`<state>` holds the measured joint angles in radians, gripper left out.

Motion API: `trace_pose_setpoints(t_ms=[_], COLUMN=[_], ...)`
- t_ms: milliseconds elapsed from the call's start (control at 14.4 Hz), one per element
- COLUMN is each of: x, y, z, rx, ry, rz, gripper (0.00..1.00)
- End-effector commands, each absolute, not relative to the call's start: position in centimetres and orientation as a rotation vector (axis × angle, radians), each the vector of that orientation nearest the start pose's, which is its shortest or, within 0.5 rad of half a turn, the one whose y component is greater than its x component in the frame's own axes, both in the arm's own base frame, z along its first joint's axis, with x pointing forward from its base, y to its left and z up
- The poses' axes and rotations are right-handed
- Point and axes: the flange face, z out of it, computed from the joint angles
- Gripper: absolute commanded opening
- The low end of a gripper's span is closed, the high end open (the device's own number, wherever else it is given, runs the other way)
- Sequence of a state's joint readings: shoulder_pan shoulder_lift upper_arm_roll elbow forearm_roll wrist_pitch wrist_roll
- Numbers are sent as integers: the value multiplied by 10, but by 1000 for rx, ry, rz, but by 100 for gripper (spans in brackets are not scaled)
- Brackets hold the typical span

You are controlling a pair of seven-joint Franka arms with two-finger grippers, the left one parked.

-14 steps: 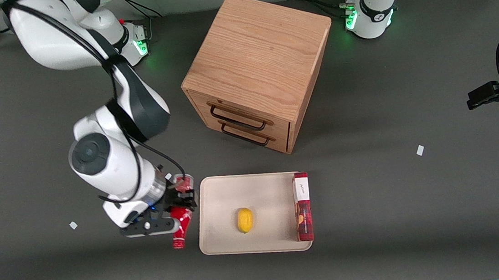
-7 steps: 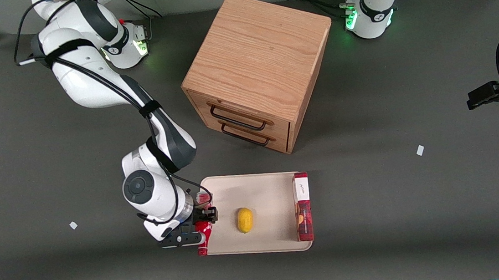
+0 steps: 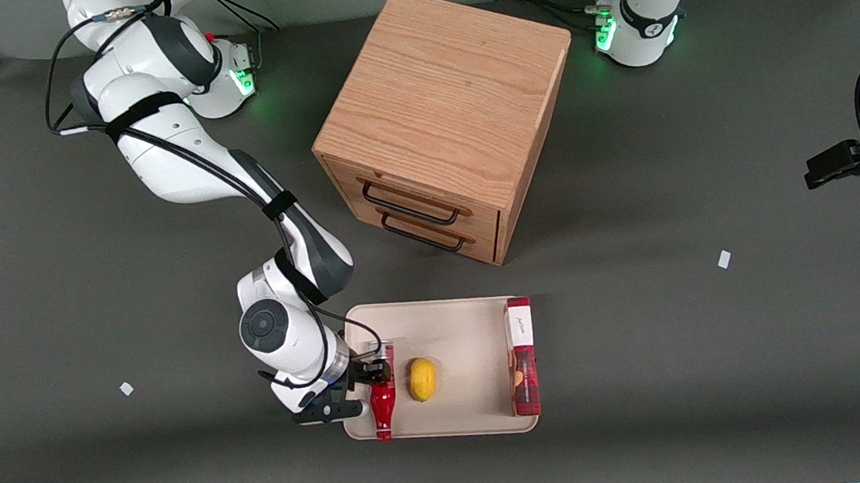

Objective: Place coke bottle on tray
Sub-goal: 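Lower the bottle onto the tray beside the lemon, then open the right gripper and release the bottle on the tray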

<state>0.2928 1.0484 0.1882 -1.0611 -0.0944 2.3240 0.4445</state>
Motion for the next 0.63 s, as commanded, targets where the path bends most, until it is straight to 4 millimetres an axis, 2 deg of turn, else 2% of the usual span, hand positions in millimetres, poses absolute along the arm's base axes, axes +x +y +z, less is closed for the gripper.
trace_pose_setpoints(t_ms=[0,278,348,417,557], x=[731,731,732,733,735], y=[319,319,319,319,309], z=[214,216,221,228,257], rx=[-2963,-2964,-2962,-2959,-2961], ry=[23,23,22,23,16], rz=[-285,-291,-298,-311,-338], gripper=[74,75,82,100,100])
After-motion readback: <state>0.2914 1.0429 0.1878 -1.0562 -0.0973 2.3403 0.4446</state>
